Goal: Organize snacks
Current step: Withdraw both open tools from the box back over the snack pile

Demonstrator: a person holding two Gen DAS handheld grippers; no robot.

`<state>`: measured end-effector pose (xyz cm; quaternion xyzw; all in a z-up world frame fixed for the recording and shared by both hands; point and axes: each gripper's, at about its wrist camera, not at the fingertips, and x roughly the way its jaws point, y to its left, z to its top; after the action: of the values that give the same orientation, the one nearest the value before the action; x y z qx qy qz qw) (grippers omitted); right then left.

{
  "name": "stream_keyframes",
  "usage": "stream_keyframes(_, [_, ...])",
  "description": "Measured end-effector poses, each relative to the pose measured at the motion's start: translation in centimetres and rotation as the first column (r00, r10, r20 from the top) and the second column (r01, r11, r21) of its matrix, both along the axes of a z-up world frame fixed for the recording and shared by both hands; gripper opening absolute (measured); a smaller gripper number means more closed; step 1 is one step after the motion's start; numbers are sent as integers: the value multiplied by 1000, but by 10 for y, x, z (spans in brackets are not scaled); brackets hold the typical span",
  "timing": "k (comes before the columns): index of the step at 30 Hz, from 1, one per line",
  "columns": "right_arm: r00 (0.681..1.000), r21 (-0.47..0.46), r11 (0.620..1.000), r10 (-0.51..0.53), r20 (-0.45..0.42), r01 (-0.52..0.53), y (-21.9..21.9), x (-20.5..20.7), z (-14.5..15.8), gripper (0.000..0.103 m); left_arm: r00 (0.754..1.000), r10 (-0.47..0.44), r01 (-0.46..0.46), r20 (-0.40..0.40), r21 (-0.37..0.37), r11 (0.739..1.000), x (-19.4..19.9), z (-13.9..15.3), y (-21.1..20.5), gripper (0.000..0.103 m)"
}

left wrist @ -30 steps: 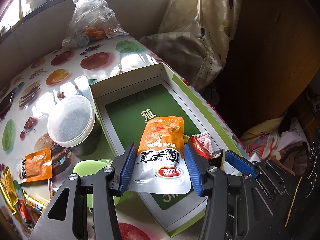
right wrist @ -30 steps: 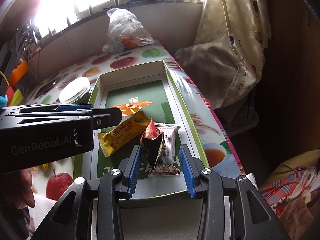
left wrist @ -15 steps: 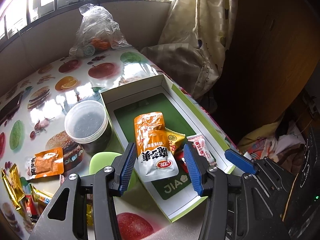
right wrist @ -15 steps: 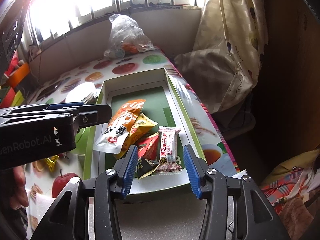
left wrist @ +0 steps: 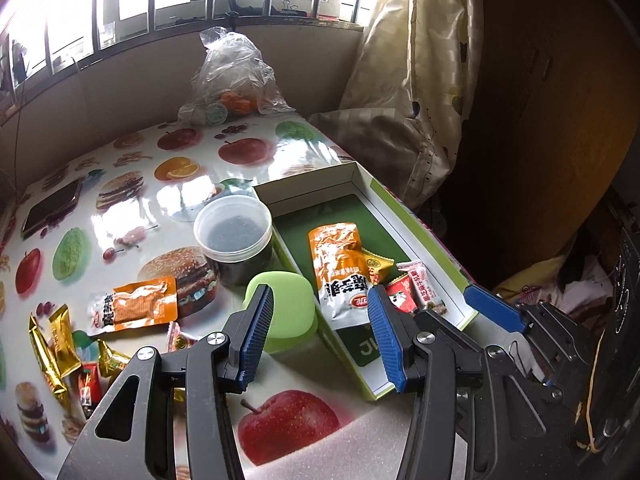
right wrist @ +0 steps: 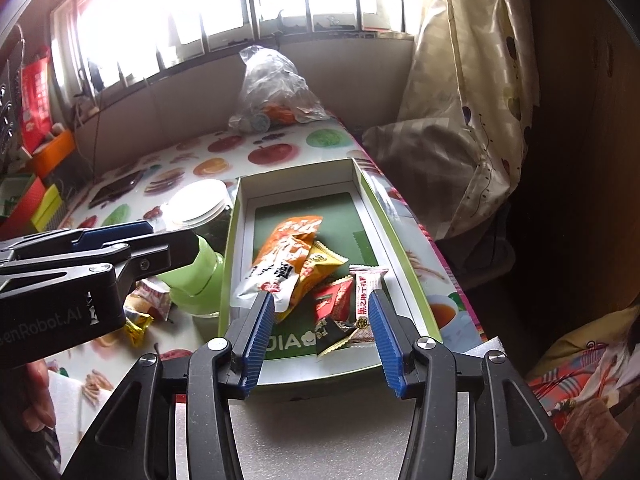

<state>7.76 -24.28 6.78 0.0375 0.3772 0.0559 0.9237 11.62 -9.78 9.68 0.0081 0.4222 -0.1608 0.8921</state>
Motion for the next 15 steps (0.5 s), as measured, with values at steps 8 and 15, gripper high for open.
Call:
stream_keyframes(8, [999, 2, 999, 39, 27, -39, 21, -6, 10, 49, 997, 66, -65, 44, -10, 998, -18, 9, 30, 50])
stream_keyframes(15, [996, 3, 997, 83, 43, -83, 42, -11, 15, 49, 993, 107, -107, 50, -12, 994, -28, 8, 53, 50])
